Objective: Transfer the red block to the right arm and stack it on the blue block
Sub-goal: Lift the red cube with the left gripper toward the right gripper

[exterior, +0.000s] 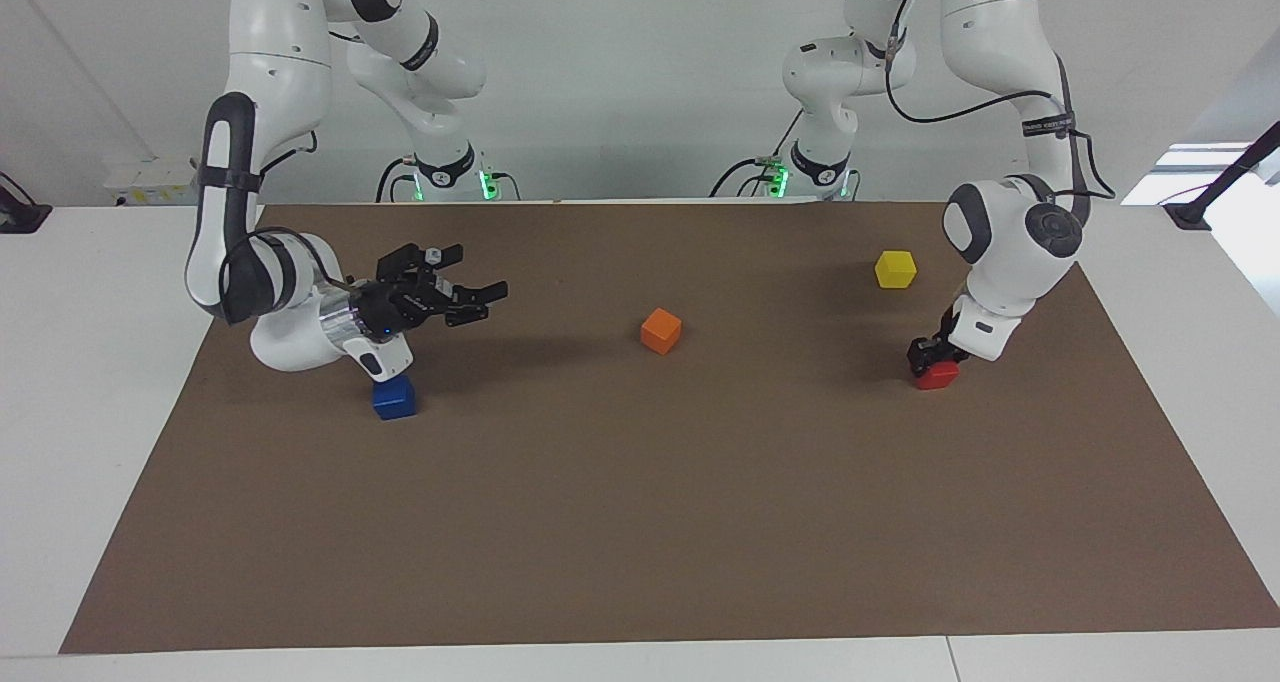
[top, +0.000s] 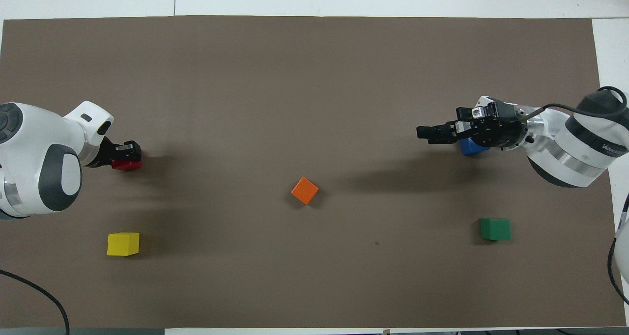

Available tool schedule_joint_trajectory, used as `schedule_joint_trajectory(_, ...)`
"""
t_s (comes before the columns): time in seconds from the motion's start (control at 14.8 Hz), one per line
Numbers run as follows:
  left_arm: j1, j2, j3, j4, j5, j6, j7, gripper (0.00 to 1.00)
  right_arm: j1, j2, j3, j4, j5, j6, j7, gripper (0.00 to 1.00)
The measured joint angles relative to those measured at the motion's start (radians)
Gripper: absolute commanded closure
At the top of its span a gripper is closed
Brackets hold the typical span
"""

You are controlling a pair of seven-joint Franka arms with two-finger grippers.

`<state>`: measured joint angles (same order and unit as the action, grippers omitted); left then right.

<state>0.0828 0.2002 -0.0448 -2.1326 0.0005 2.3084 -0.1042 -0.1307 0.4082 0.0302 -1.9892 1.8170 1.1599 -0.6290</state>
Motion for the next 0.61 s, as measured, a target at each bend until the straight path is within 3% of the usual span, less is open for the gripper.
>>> schedule_joint_trajectory(0.27,-0.007,-0.001,-0.001,0.033,-0.001,-0.079,-0.062,1.0,0.096,0.025,0.002,0.015,0.126,0.0,0.042,0.0)
schedule_joint_trajectory(0.47,-0.024,-0.014,-0.004,0.129,-0.006,-0.268,-0.181,1.0,0.125,0.029,0.002,0.016,0.135,0.0,0.051,0.0)
schedule_joint_trajectory(0.61,-0.027,-0.044,-0.006,0.182,-0.09,-0.391,-0.254,1.0,0.127,0.034,0.002,0.016,0.135,0.009,0.052,0.0)
